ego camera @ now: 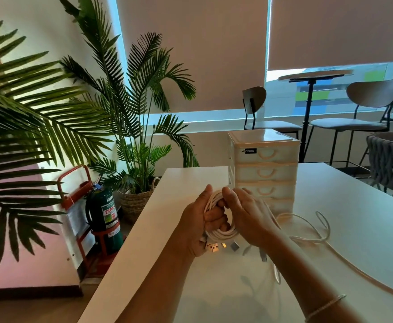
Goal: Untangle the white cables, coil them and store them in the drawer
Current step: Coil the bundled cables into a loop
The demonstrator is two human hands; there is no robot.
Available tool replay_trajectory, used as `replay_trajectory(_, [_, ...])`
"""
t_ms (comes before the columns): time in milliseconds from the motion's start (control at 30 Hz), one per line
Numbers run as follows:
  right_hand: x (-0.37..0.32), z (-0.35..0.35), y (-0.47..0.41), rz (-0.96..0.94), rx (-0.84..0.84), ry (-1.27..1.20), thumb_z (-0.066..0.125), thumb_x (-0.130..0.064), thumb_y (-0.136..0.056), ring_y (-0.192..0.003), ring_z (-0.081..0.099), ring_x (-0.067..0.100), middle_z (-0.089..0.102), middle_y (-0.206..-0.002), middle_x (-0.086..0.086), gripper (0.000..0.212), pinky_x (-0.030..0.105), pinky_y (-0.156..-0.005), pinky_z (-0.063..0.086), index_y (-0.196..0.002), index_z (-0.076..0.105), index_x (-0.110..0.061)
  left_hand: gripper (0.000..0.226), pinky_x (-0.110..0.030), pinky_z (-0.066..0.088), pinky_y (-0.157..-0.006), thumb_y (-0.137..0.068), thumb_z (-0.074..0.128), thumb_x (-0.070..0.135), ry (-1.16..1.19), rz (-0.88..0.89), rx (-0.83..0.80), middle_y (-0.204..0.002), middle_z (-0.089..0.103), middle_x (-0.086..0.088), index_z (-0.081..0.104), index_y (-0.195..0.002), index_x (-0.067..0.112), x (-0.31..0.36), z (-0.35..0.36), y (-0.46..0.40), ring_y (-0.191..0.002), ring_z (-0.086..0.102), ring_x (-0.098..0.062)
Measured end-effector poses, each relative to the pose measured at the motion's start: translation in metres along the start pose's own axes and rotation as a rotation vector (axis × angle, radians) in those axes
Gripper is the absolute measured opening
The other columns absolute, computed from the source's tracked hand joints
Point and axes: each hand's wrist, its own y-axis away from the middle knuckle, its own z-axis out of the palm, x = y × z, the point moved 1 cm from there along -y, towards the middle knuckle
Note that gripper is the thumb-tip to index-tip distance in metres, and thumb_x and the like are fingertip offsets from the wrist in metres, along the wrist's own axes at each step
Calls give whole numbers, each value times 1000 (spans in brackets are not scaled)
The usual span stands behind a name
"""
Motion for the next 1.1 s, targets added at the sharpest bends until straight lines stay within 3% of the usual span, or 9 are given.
replay_trajectory(100, [0, 0, -3, 27, -62, -66, 18, -61, -79, -65, 52, 10, 54, -67, -8, 43, 27, -63, 40, -69, 46, -30, 52, -16, 41, -41, -80, 37, 50, 69, -12, -38, -32, 34, 7, 62, -54, 12, -2, 0, 1, -27, 32, -3])
replay_trajectory(267, [6, 0, -13, 30, -97, -108, 32, -56, -86, -72, 62, 31, 66, -78, 15, 56, 41, -71, 51, -82, 59, -7, 59, -19, 49, -49, -80, 36, 59, 140, -43, -143, -38, 46, 5, 65, -56, 13, -4, -3, 2, -36, 49, -9])
replay_trajectory(400, [7, -1, -16, 78, -178, -122, 32, -61, -85, -65, 60, 25, 65, -74, 12, 59, 43, -71, 51, -83, 60, -9, 47, -25, 54, -70, -81, 53, 54, 155, -30, -351, -59, 64, 2, 70, -76, 10, -5, -5, 1, -60, 64, -12])
replay_trajectory(500, [4, -2, -15, 85, -157, -85, 33, -52, -91, -62, 56, 16, 63, -72, 7, 51, 38, -69, 50, -83, 61, -11, 37, -23, 54, -64, -56, 84, 46, 72, 35, -300, -51, 59, 6, 70, -68, 13, -7, -7, 1, -51, 60, -8])
replay_trajectory(567, [2, 1, -14, 87, -126, -68, 32, -52, -91, -66, 57, 18, 63, -73, 6, 51, 35, -69, 49, -83, 60, -11, 36, -22, 54, -58, -47, 91, 36, 63, 34, -263, -44, 53, 6, 69, -62, 13, -5, -7, 2, -42, 55, -7])
replay_trajectory(767, [-4, 3, -15, 157, -149, -42, 34, -50, -93, -76, 56, 17, 60, -75, 3, 46, 31, -73, 43, -81, 59, -14, 38, -21, 53, -52, -41, 94, 30, 110, 13, -179, -47, 57, 4, 68, -61, 10, -7, -13, -2, -40, 58, -7])
replay_trajectory(900, [-7, 2, -16, 168, -155, -29, 33, -49, -94, -77, 54, 15, 58, -75, -1, 45, 25, -70, 38, -82, 60, -15, 40, -21, 52, -50, -43, 93, 32, 164, 17, -188, -38, 45, 7, 66, -62, 10, -8, -12, -3, -32, 47, -4])
replay_trajectory(1100, [2, 9, -16, 198, -108, -132, 35, -59, -88, -67, 56, 18, 62, -70, 4, 54, 39, -73, 48, -79, 63, -14, 50, -20, 52, -51, -40, 91, 44, 152, 21, -153, -36, 41, 6, 64, -64, 8, -10, -10, -5, -31, 45, -5])
